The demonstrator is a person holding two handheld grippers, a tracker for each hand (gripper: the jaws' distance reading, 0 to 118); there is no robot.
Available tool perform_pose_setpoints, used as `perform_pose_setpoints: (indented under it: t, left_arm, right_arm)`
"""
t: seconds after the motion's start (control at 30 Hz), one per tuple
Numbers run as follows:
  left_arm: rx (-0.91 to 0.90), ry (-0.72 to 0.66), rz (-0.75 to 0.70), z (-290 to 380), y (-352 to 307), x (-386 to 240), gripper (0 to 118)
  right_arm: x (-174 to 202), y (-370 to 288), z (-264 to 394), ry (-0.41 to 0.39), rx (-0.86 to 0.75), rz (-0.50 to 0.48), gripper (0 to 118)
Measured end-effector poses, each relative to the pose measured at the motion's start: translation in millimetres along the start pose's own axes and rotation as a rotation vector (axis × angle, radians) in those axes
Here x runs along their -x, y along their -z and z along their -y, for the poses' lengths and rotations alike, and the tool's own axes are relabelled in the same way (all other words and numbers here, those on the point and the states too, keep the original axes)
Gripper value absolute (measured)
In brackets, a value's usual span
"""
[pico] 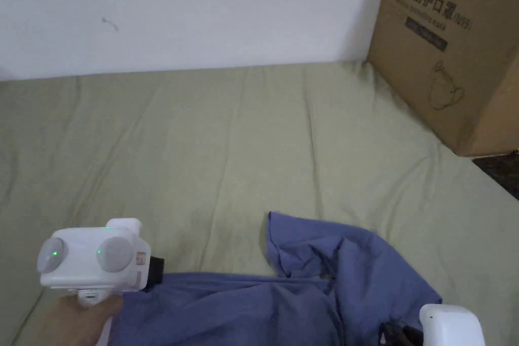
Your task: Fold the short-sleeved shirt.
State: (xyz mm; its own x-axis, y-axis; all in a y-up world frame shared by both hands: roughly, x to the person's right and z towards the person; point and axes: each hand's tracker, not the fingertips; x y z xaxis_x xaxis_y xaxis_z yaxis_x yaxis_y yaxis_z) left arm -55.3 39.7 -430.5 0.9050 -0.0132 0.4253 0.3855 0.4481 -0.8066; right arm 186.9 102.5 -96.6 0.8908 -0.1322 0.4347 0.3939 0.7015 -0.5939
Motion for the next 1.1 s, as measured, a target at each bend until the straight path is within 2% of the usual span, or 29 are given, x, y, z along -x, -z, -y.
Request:
perform_pose_setpoints:
  t: [0.07, 0.13, 0.27, 0.33, 0.43, 0.5, 0.53, 0.6, 0.7, 0.73, 0.77, 0.8, 0.83, 0.87, 0.9, 0.93, 0.97, 1.03, 1.1]
  left_arm:
    - [-0.019, 0.076, -0.066, 6, -5, -6, 2]
    - [0.021, 0.103, -0.035, 7, -3, -10, 2]
    - [-0.013, 0.023, 0.008, 7, -19, 2, 2]
    - [-0.048, 0.011, 0.032, 7, -34, 11, 2]
    - [-0.089, -0.010, 0.068, 9, -53, 17, 2]
    - [-0.100, -0.010, 0.079, 10, -61, 17, 2]
    - [-0.104, -0.005, 0.079, 11, -64, 17, 2]
    - [-0.110, 0.009, 0.076, 11, -66, 17, 2]
    - [-0.106, 0.012, 0.077, 10, -63, 17, 2]
    - [-0.105, 0.008, 0.079, 10, -61, 19, 2]
    - [-0.101, 0.004, 0.079, 9, -59, 19, 2]
    - [-0.096, -0.001, 0.079, 10, -57, 20, 2]
    - [-0.092, -0.002, 0.081, 10, -55, 20, 2]
    - [-0.086, 0.003, 0.079, 10, -55, 20, 2]
    - [-0.085, 0.009, 0.076, 11, -56, 20, 2]
    - [-0.083, 0.020, 0.074, 11, -57, 21, 2]
    - [-0.080, 0.029, 0.072, 11, -60, 21, 2]
    - [-0.089, 0.015, 0.069, 11, -68, 25, 2]
    - [-0.100, -0.008, 0.074, 9, -80, 31, 2]
  right_arm:
    - [-1, 4, -1, -0.024, 0.011, 0.026, 0]
    - [-7, 5, -2, -0.028, 0.010, 0.030, 0]
    - [-30, 16, -29, 0.002, 0.010, -0.019, 0]
    - [-41, 33, -58, -0.014, 0.010, -0.023, 3]
    - [-52, 79, -102, -0.107, 0.084, 0.043, 23]
    - [-60, 123, -127, -0.141, 0.201, 0.062, 85]
    - [-63, 142, -136, -0.146, 0.238, 0.059, 91]
    - [-69, 178, -151, -0.145, 0.305, -0.005, 91]
    - [-76, 227, -164, -0.096, 0.402, 0.021, 90]
    - [-77, 240, -164, -0.114, 0.411, -0.009, 85]
    - [-78, 250, -162, -0.113, 0.436, -0.017, 69]
    - [-77, 259, -159, -0.109, 0.494, -0.011, 60]
    - [-75, 259, -158, -0.106, 0.474, 0.033, 60]
    - [-72, 253, -162, -0.110, 0.461, 0.029, 55]
    - [-68, 247, -163, -0.180, 0.457, 0.023, 32]
    - [-67, 242, -165, -0.228, 0.443, 0.027, 4]
    - [-68, 239, -168, -0.236, 0.445, 0.028, 4]
    - [-70, 230, -175, -0.138, 0.457, 0.008, 4]
    - [-72, 217, -182, -0.110, 0.424, 0.015, 4]
